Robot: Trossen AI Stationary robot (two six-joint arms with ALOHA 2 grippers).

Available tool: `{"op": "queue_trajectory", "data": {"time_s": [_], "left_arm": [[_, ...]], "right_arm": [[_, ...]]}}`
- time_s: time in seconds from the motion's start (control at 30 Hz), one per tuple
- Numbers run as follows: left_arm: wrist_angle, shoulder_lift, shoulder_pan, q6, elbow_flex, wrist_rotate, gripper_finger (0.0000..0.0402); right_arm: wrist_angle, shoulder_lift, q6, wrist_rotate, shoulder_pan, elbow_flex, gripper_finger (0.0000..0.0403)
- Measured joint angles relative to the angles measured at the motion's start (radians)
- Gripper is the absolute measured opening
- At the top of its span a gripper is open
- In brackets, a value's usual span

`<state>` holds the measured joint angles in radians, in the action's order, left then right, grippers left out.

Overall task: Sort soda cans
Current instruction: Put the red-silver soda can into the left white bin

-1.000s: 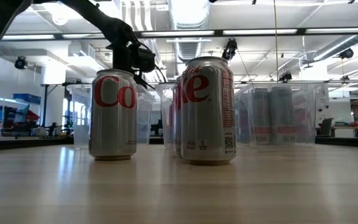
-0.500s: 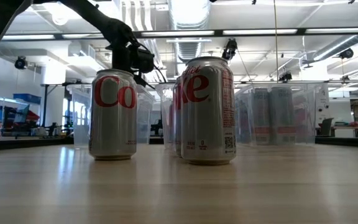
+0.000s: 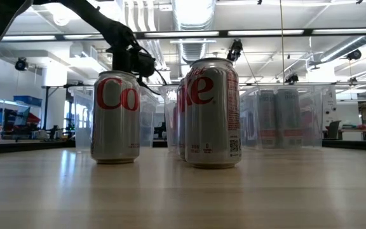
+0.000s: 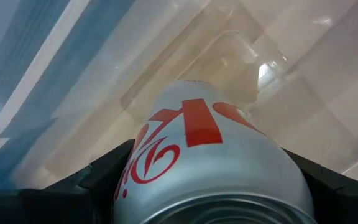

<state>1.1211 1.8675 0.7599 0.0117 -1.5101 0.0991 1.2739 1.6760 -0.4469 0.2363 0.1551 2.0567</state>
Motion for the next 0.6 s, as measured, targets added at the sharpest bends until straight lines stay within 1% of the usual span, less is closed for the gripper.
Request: {"op": "queue_trajectory", "data": {"time_s": [0.13,0.6], "left_arm": [[-0.011,0.000,0.004,0.000,0.001,0.019,0.0287],[-0.033,0.000,0.011,0.010,0.002,0.031,0.0288]], "right_arm": [[0.000,0.000,-0.007,0.000,0.000,0.000,0.0368],[0.000,0.000,-0.014,0.000,0.000,0.000,0.0368]]}}
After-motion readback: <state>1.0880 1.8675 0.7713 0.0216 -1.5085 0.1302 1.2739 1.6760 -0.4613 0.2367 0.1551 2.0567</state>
